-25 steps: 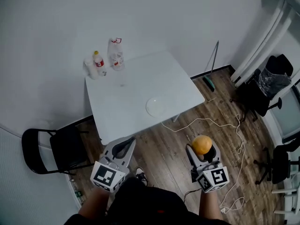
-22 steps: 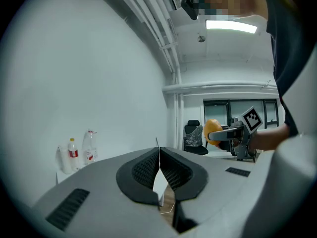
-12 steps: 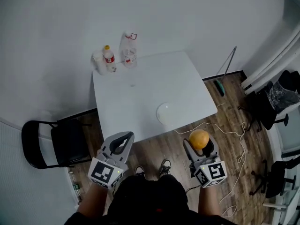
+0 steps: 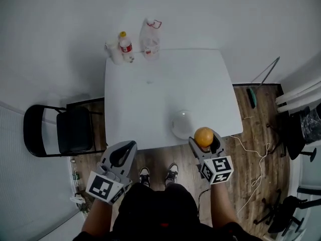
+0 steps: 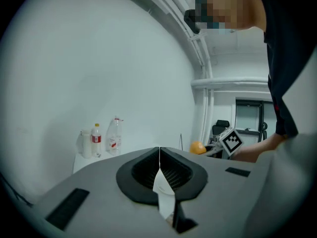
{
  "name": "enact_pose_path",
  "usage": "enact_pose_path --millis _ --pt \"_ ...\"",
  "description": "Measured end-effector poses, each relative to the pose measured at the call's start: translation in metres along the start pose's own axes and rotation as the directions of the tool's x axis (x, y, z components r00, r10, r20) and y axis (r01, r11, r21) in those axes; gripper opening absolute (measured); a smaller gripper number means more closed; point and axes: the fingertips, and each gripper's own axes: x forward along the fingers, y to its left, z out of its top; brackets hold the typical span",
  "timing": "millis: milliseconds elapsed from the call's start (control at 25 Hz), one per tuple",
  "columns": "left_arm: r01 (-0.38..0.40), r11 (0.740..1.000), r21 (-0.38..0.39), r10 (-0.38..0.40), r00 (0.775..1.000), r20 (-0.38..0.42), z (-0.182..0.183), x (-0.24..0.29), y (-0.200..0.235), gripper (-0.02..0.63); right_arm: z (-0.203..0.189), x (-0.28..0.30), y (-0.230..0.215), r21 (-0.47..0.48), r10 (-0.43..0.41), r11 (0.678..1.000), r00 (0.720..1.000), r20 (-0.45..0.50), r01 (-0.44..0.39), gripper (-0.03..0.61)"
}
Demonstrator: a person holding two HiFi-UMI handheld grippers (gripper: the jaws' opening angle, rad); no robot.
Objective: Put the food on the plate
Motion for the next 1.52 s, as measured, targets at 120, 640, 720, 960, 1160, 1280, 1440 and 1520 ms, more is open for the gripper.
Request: enact_pose_path --millis 120,640,720,960,1160,1280,1440,1520 --pt "-0.045 0.999 -0.029 0.044 0.998 -0.040 -0.017 0.005 0.001 0.023 -0.041 0.049 -0.012 0.005 0.041 0.999 0.993 -0.111 -0.041 0.362" --pt "-0.206 0.972 -0.110 0.190 0.972 -0.138 -0.068 -0.019 0.025 0.023 -0.142 0.148 -0.036 -0.112 -0.018 0.993 0.910 -0.415 -0.031 0.362" --pt "-0.213 0.970 -0.114 0.195 0.970 -0.145 -0.070 -0.021 0.026 0.023 -0.148 0.151 -0.034 -0.125 -0.024 0.992 0.892 -0.451 -0.037 0.362" --pt "-0.216 0.969 -0.122 0.199 0.971 -0.136 -0.070 -0.021 0.026 0.023 -0.148 0.159 -0.031 -0.177 -0.037 0.983 0.879 -0.475 -0.054 0.362" --pt "-0.218 0.970 -0.104 0.204 0.970 -0.132 -0.062 -0.029 0.024 0.023 -0.132 0.152 -0.027 -0.192 -0.019 0.978 0.888 -0.459 -0.078 0.364" --pt "-0.218 0.972 -0.092 0.210 0.973 -0.093 -0.048 -0.034 0.025 0.023 -0.107 0.136 -0.025 -0.216 -0.021 0.974 0.913 -0.407 -0.073 0.364" --pt "-0.179 0.982 -0.068 0.174 0.982 -0.068 -0.033 -0.036 0.018 0.023 -0.052 0.090 -0.009 -0.355 -0.016 0.931 0.964 -0.264 -0.082 0.364" --pt "-0.149 0.987 -0.057 0.147 0.988 -0.043 -0.022 -0.035 0.012 0.023 -0.023 0.059 0.006 -0.399 0.007 0.913 0.984 -0.179 -0.079 0.364"
